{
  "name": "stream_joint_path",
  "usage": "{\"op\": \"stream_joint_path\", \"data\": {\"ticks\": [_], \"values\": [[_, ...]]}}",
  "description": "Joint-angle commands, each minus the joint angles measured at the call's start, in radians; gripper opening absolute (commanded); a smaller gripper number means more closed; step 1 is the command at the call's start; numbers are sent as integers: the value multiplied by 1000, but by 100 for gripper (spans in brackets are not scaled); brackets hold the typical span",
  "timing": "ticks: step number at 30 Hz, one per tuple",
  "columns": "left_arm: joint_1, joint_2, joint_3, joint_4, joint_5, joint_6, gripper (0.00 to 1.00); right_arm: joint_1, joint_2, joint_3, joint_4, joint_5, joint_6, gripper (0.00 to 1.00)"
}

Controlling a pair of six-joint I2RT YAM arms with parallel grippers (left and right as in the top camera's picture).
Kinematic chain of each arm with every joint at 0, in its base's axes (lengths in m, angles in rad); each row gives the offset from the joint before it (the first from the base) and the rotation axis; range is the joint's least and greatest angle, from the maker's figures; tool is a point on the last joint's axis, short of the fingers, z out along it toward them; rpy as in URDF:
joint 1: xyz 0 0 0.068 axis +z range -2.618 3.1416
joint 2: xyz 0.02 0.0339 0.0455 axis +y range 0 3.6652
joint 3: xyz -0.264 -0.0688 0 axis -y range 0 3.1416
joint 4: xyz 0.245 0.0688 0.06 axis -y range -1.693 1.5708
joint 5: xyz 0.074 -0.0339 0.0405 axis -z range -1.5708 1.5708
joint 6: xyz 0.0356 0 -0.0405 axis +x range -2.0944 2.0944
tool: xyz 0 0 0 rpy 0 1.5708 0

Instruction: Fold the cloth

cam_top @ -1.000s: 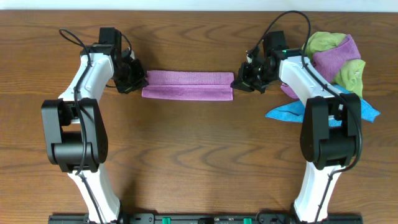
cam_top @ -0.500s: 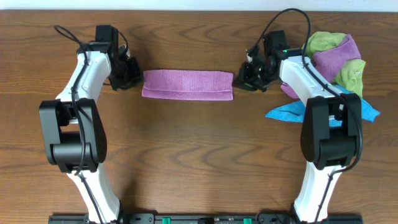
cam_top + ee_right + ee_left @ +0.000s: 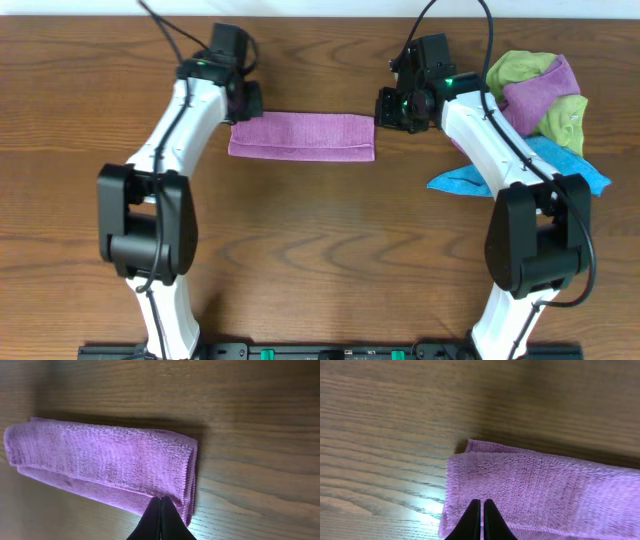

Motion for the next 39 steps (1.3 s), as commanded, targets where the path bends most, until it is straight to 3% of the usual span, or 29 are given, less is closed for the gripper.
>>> {"op": "stream_joint_path", "data": {"ticks": [1,11,15,16,17,20,24,27,32,39], "values": [[-8,60,13,-8,-105,17,6,-6,0,9,-12,34,-18,1],[-6,153,13,-19,-103,12,6,-30,0,9,-35,34,-19,1],[-6,197,13,-23,-94,12,6,-34,0,9,-36,33,-39,44],[-6,208,13,-24,-94,12,6,-36,0,9,-37,33,-52,65],[-6,211,13,-27,-92,12,6,-40,0,9,-37,28,-62,73],[-6,216,13,-27,-70,12,6,-82,8,9,-30,-115,-111,83],[-6,216,13,-27,-68,12,6,-170,72,8,-2,-440,-150,84],[-6,216,13,-26,-68,12,6,-195,117,8,-18,-500,-150,88],[-6,216,13,-26,-68,13,5,-207,227,8,34,-729,-149,84],[-6,216,13,-28,-68,13,6,-207,300,8,38,-734,-129,81]]}}
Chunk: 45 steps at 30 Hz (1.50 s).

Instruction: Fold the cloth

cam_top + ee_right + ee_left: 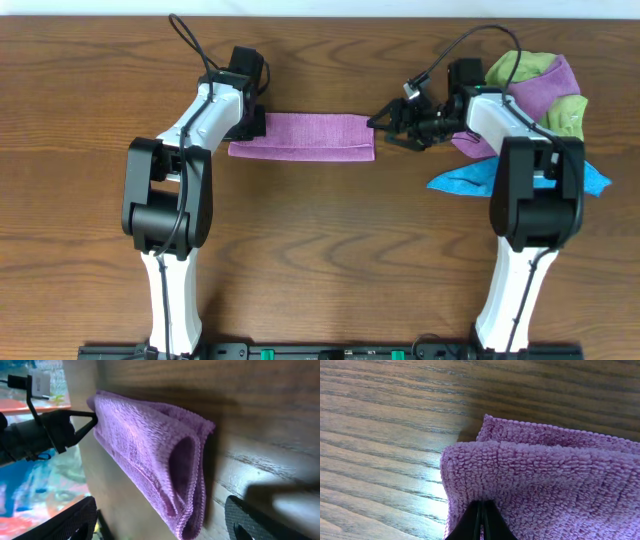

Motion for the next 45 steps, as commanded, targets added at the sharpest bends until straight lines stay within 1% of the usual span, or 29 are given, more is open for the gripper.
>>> {"op": "stream_joint_path", "data": {"ticks": [1,10,16,27,28,30,31,32,33,34,35,37,42,45], "values": [[4,49,6,-6,8,5,6,0,27,6,-10,-41,-2,81],[4,49,6,-1,26,5,6,28,68,6,8,41,22,82],[4,49,6,4,34,5,6,45,90,7,45,42,51,80],[4,49,6,10,34,5,5,105,90,6,91,68,84,80],[4,49,6,10,34,5,6,106,90,7,91,73,85,78],[4,49,6,10,34,5,6,106,90,6,90,87,92,71],[4,49,6,10,34,5,6,106,90,6,91,92,98,64],[4,49,6,10,34,5,6,106,90,6,92,97,108,55],[4,49,6,10,34,5,6,106,90,7,94,100,119,40],[4,49,6,10,34,5,6,106,90,7,95,100,124,20],[4,49,6,10,34,5,6,106,90,7,95,103,134,4],[3,49,6,4,42,5,6,106,90,7,95,102,145,1],[3,49,15,-10,103,5,6,104,57,8,95,109,156,1],[3,45,60,-62,113,2,5,104,6,25,66,166,155,2]]}}
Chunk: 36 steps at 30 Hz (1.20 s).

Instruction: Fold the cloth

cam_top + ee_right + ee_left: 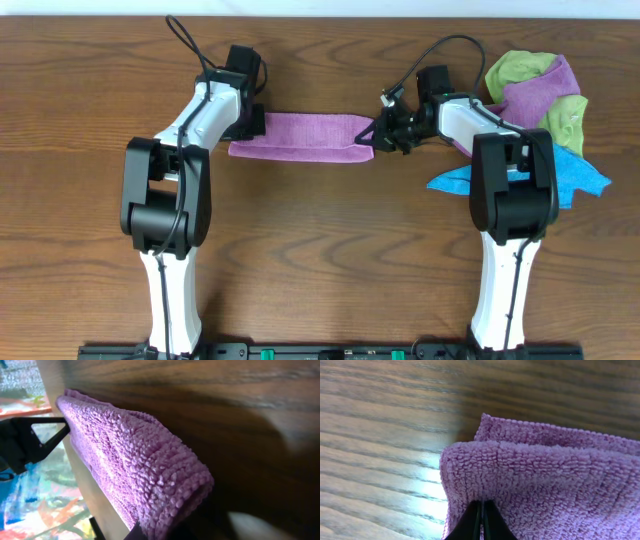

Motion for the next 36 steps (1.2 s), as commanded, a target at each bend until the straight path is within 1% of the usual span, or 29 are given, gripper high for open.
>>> {"op": "stream_joint_path", "data": {"ticks": [1,5,9,15,21,23,27,32,36], "values": [[-5,35,63,-54,55,2,6,5,-77,25,-32,105,14,2],[-3,-21,177,-119,54,2,6,5,-167,58,-114,245,9,2],[3,-139,257,-150,54,-22,6,7,-248,89,-195,399,10,1],[31,-388,267,-197,55,-74,6,74,-284,136,-322,673,1,1],[37,-594,267,-289,55,-93,6,181,-283,136,-311,930,3,1],[37,-640,267,-309,55,-104,6,205,-275,136,-288,965,2,2],[37,-690,267,-336,54,-103,6,233,-247,136,-258,969,2,1],[37,-699,266,-369,55,-103,6,262,-196,138,-236,969,2,2],[37,-698,262,-372,54,-103,6,297,-190,165,-208,981,3,2]]}}
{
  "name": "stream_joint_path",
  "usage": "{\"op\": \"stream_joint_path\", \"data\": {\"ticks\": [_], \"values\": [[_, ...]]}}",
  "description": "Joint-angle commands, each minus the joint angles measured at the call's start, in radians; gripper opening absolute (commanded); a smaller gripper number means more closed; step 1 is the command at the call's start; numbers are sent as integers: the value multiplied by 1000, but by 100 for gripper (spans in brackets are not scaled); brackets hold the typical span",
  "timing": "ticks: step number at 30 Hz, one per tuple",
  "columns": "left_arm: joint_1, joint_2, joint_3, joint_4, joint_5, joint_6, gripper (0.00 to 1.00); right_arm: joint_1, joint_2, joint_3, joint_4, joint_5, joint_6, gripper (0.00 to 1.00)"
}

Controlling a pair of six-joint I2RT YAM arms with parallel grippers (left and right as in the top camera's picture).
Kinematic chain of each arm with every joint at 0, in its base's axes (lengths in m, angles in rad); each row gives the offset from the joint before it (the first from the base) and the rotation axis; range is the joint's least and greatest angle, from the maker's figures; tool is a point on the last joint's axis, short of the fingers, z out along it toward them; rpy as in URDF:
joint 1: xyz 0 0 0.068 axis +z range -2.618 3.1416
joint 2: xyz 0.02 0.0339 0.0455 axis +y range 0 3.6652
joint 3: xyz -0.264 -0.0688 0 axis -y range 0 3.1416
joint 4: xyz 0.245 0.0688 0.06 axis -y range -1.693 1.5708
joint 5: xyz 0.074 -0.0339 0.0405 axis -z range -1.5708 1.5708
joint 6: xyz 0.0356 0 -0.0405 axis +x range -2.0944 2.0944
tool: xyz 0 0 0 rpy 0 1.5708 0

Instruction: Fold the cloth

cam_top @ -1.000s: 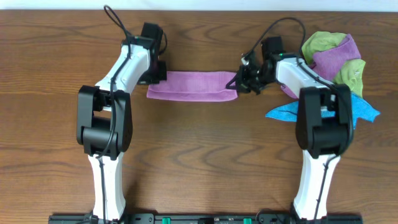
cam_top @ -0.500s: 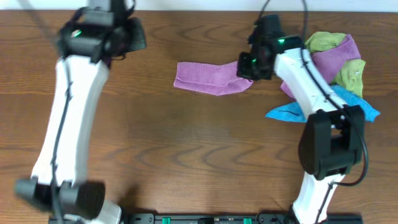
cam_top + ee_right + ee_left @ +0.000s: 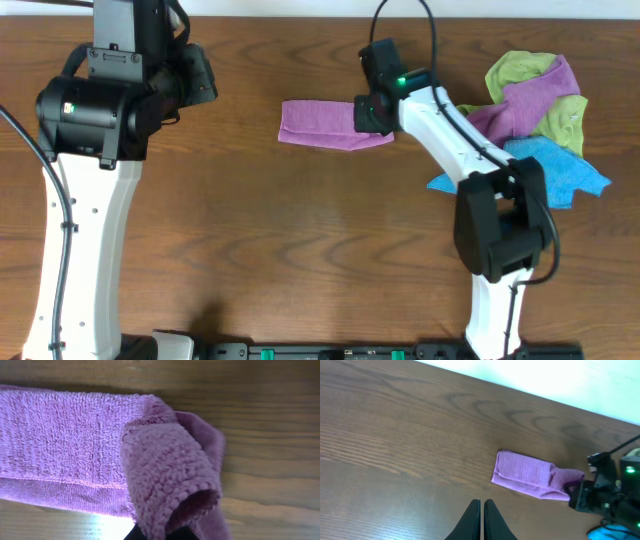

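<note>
A purple cloth (image 3: 318,125) lies as a narrow folded strip at the table's far middle. My right gripper (image 3: 372,112) is shut on its right end, which curls up and over the strip as a thick roll (image 3: 170,480); the flat part of the cloth (image 3: 65,455) stretches to the left in that view. High over the table's left side my left gripper (image 3: 481,510) is shut with nothing in it, far from the cloth (image 3: 527,476).
A heap of green and purple cloths (image 3: 535,95) sits at the back right, with a blue cloth (image 3: 565,172) in front of it, close beside the right arm. The table's far edge (image 3: 530,395) shows in the left wrist view.
My left gripper has left the cloth's left end and now hangs high at the left. The strip sits further right and looks shorter, its right end curled over in my right gripper.
Both grippers were shut above the ends of the folded strip. Then the left was low at the left end, and the right was open beside the right end. The right then had that end between its fingers. Now the left is away and the end is curled over.
</note>
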Motion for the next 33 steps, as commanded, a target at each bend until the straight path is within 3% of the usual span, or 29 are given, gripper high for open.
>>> {"op": "stream_joint_path", "data": {"ticks": [1,19,33], "values": [[2,-2,3,-3,3,-3,6,42,6,53,18,35,-5,2],[8,-3,3,7,-5,-3,6,182,188,246,17,42,-121,2],[48,-3,3,10,-4,-3,6,217,191,268,60,3,-126,1]]}}
